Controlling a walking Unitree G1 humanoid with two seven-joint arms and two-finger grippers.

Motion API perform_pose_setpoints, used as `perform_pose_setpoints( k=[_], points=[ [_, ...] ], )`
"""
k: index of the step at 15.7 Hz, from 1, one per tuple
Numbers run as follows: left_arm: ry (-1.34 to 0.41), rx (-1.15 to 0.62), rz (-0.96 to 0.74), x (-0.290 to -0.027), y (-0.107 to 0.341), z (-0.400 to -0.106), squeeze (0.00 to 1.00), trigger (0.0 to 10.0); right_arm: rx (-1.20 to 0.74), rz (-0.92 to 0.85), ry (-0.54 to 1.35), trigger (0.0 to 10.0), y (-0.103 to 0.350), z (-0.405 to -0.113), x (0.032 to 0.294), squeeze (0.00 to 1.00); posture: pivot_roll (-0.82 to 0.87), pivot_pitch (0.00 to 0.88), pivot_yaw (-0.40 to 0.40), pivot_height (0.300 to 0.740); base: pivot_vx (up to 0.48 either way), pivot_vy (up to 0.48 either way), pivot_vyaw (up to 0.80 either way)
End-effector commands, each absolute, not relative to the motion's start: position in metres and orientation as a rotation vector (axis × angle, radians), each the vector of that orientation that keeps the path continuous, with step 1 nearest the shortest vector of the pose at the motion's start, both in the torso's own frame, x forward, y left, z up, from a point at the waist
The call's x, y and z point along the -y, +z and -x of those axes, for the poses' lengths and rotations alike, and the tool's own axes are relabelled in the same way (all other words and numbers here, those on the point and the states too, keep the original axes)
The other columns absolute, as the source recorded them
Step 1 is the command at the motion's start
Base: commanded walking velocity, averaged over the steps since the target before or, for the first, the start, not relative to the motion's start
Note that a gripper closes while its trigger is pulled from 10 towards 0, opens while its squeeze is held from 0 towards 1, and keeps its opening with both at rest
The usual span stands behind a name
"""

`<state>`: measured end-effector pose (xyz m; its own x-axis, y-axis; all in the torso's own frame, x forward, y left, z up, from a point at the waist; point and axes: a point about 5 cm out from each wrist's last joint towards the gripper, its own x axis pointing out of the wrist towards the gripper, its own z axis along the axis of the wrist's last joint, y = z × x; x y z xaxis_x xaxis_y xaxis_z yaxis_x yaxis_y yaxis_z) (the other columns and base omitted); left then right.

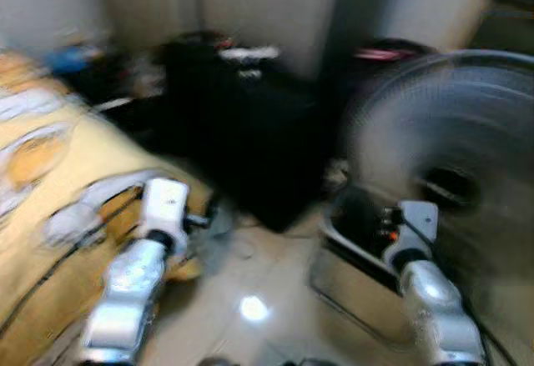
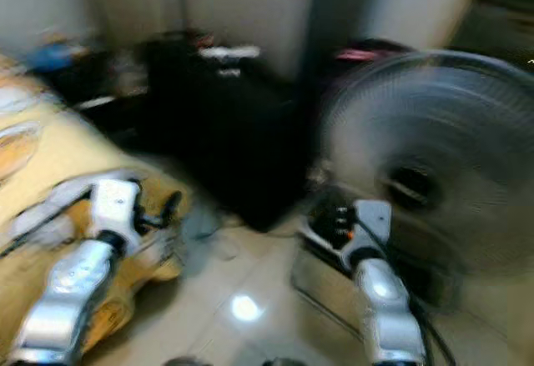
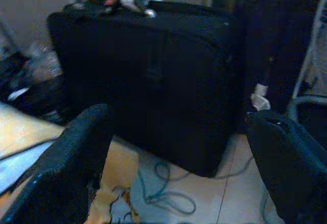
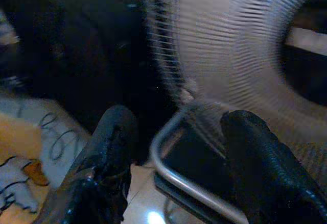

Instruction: Clean up the room

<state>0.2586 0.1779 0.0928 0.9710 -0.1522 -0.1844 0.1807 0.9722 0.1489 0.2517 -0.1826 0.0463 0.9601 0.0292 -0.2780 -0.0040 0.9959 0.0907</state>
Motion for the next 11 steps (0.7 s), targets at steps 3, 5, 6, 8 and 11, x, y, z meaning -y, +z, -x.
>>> perform_pose_setpoints(
  k=[3,5,6,8,11],
  points=[
    [-0.18,-0.143,-0.152,-0.174,0.095,-0.261,0.0,10.0,-0.233,-0.082,-0.002,10.0,0.052,-0.25,0.191,0.0,0.04,0.013,0.009,0.74,0.0,0.0,-0.8],
    [-0.185,-0.13,-0.136,-0.173,0.097,-0.263,0.0,10.0,-0.204,-0.076,-0.012,10.0,0.054,-0.25,0.194,0.0,0.04,0.016,0.011,0.74,0.0,0.0,-0.8],
    [-0.186,-0.128,-0.134,-0.172,0.097,-0.264,0.0,10.0,-0.192,-0.075,-0.016,10.0,0.055,-0.251,0.195,0.0,0.03,0.018,0.013,0.74,0.0,0.0,-0.79],
    [-0.192,-0.124,-0.125,-0.172,0.098,-0.267,0.0,10.0,-0.163,-0.054,-0.006,10.0,0.059,-0.251,0.194,0.0,0.03,0.02,0.018,0.74,0.0,0.0,-0.39],
    [-0.193,-0.125,-0.121,-0.172,0.097,-0.269,0.0,10.0,-0.17,-0.036,-0.02,10.0,0.058,-0.249,0.197,0.0,0.02,0.024,0.022,0.74,0.0,0.0,0.0]
  ],
)
